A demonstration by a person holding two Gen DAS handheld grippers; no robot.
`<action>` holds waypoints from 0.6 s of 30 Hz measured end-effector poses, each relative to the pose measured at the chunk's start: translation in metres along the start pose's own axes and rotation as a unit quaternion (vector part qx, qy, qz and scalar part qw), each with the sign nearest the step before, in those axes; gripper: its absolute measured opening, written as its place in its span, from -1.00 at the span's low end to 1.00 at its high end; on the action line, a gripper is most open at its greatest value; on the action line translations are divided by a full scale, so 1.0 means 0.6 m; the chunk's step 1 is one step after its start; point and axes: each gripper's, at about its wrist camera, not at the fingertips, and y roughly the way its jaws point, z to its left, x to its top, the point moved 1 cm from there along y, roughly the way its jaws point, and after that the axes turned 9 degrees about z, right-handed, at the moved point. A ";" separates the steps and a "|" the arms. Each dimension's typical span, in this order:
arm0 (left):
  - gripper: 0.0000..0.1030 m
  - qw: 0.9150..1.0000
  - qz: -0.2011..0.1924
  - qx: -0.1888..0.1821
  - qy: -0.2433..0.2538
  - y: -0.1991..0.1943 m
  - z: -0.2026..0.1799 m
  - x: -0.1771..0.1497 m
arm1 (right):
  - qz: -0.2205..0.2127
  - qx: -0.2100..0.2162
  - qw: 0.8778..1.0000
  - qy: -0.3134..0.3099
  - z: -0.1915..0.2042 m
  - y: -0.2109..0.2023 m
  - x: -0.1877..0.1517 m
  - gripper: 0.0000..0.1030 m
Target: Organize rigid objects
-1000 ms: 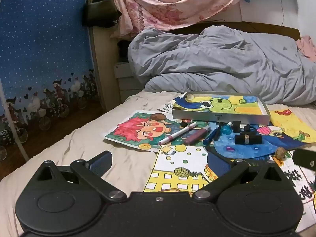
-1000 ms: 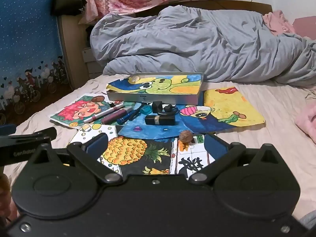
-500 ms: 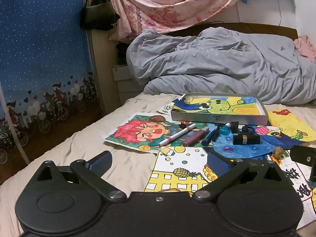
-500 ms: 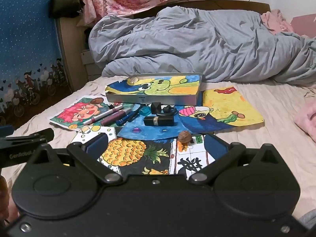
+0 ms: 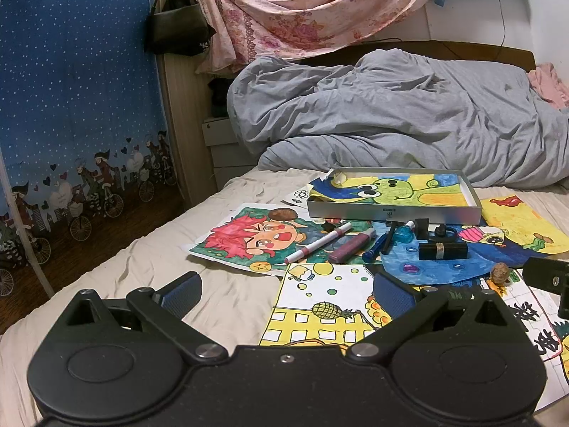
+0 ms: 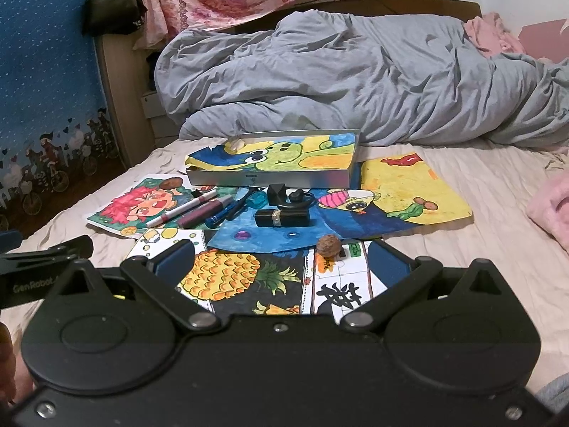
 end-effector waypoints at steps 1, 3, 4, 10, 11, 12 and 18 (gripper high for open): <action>0.98 1.000 0.000 0.000 0.000 -0.001 0.001 0.000 | 0.000 0.000 1.000 0.001 0.000 0.000 0.000 0.99; 0.98 1.000 0.000 0.000 0.001 -0.002 0.001 0.000 | 0.001 -0.001 1.000 0.001 0.001 0.001 -0.001 0.99; 0.98 1.000 0.000 0.000 0.001 -0.001 0.000 0.000 | 0.002 -0.001 1.000 0.002 0.001 0.002 -0.001 0.99; 0.98 1.000 0.000 0.000 0.001 -0.003 0.001 0.000 | 0.003 -0.002 1.000 0.003 0.000 0.002 -0.001 0.99; 0.98 1.000 0.000 0.000 0.001 -0.003 0.001 0.000 | 0.003 -0.003 1.000 0.003 0.000 0.002 -0.001 0.99; 0.98 1.000 0.000 0.000 0.000 -0.002 0.001 0.000 | 0.003 -0.003 1.000 0.004 -0.001 0.002 -0.001 0.99; 0.98 1.000 0.001 0.001 0.001 -0.005 0.000 0.000 | 0.009 -0.004 1.000 0.011 -0.005 0.007 0.002 0.99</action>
